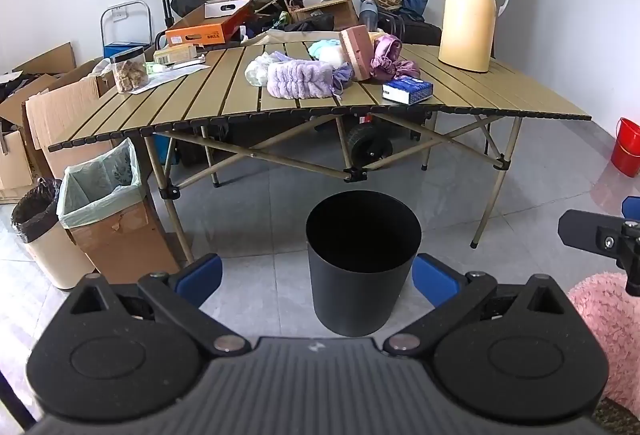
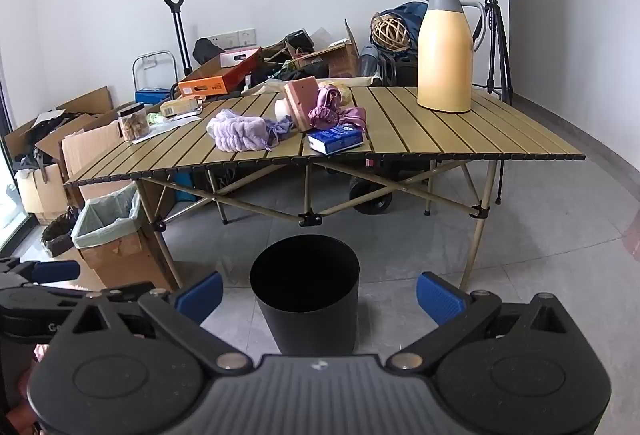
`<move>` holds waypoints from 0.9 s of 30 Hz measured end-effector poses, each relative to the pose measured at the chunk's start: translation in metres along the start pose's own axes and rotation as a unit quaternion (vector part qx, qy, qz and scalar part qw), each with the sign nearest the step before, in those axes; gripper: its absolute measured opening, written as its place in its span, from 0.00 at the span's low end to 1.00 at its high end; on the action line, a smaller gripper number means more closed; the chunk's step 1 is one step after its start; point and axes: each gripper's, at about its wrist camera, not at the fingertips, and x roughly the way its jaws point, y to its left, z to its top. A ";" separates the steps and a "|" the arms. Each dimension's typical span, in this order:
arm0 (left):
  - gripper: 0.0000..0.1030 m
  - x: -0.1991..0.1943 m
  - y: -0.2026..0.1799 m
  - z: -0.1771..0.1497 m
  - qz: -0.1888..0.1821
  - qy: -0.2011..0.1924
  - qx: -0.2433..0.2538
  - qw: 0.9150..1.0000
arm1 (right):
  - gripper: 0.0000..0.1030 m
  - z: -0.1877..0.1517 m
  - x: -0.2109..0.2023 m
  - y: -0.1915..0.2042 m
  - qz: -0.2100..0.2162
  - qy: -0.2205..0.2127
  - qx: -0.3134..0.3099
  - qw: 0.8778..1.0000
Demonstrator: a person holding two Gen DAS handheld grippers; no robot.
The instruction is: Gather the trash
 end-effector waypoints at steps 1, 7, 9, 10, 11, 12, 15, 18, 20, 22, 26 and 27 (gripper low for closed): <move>1.00 0.000 0.001 0.000 -0.002 -0.005 -0.004 1.000 | 1.00 0.000 0.000 0.000 0.000 -0.001 0.000 1.000; 1.00 -0.001 0.004 0.000 -0.007 -0.001 -0.006 1.000 | 1.00 0.000 0.000 0.000 0.001 0.001 0.001 1.000; 1.00 0.000 0.004 0.001 -0.004 -0.002 -0.004 1.000 | 1.00 0.000 0.001 0.000 0.001 0.001 0.001 1.000; 1.00 0.000 0.004 0.002 -0.004 -0.003 -0.003 1.000 | 1.00 0.000 0.001 0.000 0.002 0.001 0.002 1.000; 1.00 -0.001 0.005 0.002 -0.004 -0.004 -0.003 1.000 | 1.00 0.000 0.001 0.000 0.002 0.001 0.002 1.000; 1.00 -0.001 0.006 0.002 -0.004 -0.004 -0.003 1.000 | 1.00 0.000 0.001 0.000 0.002 0.001 0.002 1.000; 1.00 -0.007 0.007 0.001 -0.004 -0.004 -0.002 1.000 | 1.00 0.000 0.000 0.000 0.002 0.001 0.003 1.000; 1.00 -0.002 0.003 0.000 -0.004 -0.003 0.000 1.000 | 1.00 0.000 0.000 0.000 0.002 0.002 0.003 1.000; 1.00 -0.001 0.001 0.000 -0.004 -0.003 0.004 1.000 | 1.00 0.001 0.001 0.001 0.003 0.002 0.004 1.000; 1.00 -0.001 0.001 0.000 -0.003 -0.003 0.004 1.000 | 1.00 0.000 0.001 -0.001 0.003 0.002 0.004 1.000; 1.00 -0.002 -0.001 0.000 -0.003 -0.003 0.004 1.000 | 1.00 0.001 0.002 0.000 0.003 0.002 0.005 1.000; 1.00 -0.001 0.000 -0.001 -0.003 -0.003 0.004 1.000 | 1.00 0.001 0.002 0.000 0.003 0.003 0.004 1.000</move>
